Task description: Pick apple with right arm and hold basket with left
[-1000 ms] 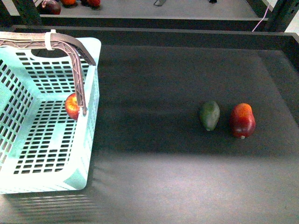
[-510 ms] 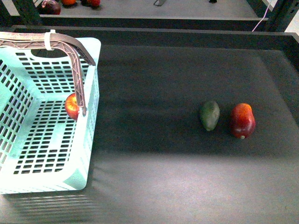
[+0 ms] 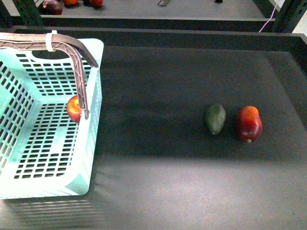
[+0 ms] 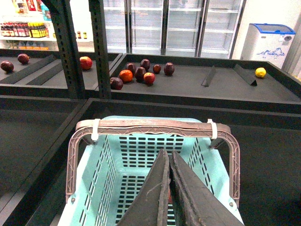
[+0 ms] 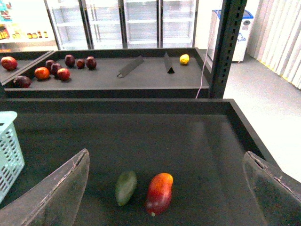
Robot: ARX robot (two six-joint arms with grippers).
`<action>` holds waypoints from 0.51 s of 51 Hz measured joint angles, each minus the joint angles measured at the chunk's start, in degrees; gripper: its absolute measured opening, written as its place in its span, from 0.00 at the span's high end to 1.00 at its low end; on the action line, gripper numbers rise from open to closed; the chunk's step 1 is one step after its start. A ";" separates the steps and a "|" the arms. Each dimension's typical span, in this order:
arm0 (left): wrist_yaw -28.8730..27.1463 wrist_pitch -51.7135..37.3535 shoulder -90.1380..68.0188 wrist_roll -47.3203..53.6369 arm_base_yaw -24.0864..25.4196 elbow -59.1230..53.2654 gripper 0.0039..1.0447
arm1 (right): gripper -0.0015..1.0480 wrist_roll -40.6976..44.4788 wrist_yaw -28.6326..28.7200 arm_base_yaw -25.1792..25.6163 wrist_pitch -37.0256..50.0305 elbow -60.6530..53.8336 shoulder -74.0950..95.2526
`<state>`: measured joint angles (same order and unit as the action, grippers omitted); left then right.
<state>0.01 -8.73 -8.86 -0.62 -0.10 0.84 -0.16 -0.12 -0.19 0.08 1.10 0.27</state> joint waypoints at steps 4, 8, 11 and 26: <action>0.00 7.93 6.56 0.00 0.00 0.02 0.97 | 0.08 0.00 0.00 0.00 0.00 0.00 0.00; 0.00 8.52 8.31 0.00 0.00 0.02 0.97 | 0.08 0.00 0.00 0.00 0.00 0.00 0.00; 0.00 8.63 8.46 0.00 0.00 0.02 0.97 | 0.08 0.00 0.00 0.00 0.00 0.00 0.00; -0.02 8.66 8.50 0.00 0.00 0.02 0.97 | 0.08 0.00 0.00 0.00 0.00 0.00 0.00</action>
<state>-0.01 -0.08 -0.36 -0.62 -0.10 0.86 -0.16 -0.12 -0.19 0.08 1.10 0.27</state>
